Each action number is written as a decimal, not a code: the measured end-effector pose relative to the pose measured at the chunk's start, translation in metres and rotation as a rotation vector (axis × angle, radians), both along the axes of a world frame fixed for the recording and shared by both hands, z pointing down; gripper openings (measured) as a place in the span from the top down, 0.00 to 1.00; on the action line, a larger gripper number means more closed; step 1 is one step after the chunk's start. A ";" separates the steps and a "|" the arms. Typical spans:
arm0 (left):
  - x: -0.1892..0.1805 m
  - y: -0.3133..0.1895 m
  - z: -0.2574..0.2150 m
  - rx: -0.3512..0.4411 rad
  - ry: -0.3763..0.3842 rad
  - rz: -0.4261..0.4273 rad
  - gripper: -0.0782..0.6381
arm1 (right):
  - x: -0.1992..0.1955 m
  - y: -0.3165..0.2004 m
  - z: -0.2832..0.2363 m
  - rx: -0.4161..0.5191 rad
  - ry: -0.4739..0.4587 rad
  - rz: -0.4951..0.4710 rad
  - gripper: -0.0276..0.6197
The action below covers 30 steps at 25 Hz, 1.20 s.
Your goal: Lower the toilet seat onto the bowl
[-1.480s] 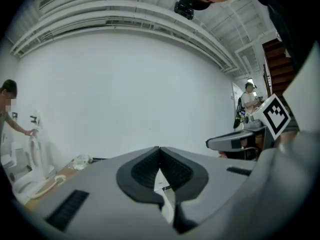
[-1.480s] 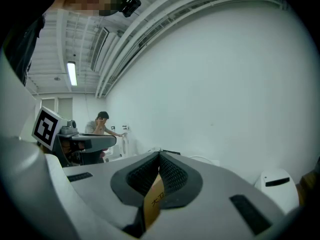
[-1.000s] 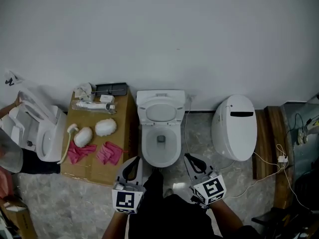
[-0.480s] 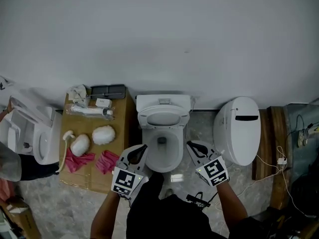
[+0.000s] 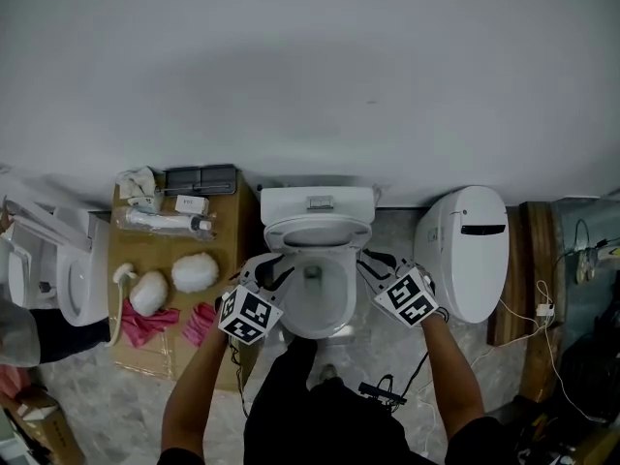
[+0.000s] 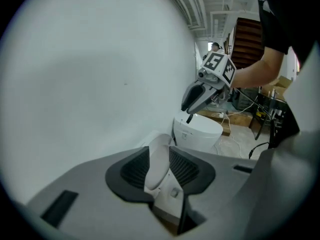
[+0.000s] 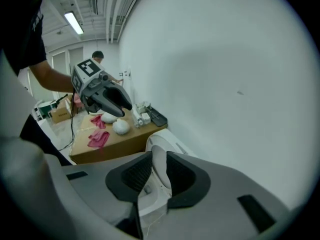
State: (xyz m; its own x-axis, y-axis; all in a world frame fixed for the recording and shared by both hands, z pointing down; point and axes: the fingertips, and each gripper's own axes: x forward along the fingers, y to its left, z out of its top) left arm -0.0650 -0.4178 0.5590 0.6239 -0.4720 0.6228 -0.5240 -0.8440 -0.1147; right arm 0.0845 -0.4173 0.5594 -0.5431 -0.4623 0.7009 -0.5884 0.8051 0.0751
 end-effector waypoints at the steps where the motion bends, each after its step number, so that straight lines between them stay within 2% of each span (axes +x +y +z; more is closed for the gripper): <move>1: 0.001 -0.007 0.012 -0.014 -0.016 0.017 0.71 | 0.000 -0.007 0.012 -0.009 0.032 -0.011 0.79; 5: 0.005 -0.029 0.051 -0.057 -0.071 0.076 0.71 | -0.004 -0.029 0.053 -0.036 0.129 -0.053 0.79; 8: 0.006 -0.047 0.074 -0.051 -0.139 0.110 0.70 | -0.006 -0.047 0.078 -0.039 0.185 -0.087 0.79; 12: 0.004 -0.075 0.100 -0.041 -0.201 0.096 0.70 | -0.004 -0.068 0.106 -0.051 0.233 -0.099 0.79; 16: 0.004 -0.089 0.120 -0.053 -0.252 0.124 0.69 | -0.001 -0.085 0.123 -0.052 0.282 -0.104 0.79; 26: 0.001 -0.099 0.158 -0.107 -0.327 0.172 0.69 | 0.001 -0.097 0.147 -0.041 0.377 -0.147 0.79; 30: 0.003 -0.102 0.162 -0.090 -0.347 0.175 0.69 | 0.002 -0.100 0.151 -0.036 0.390 -0.148 0.79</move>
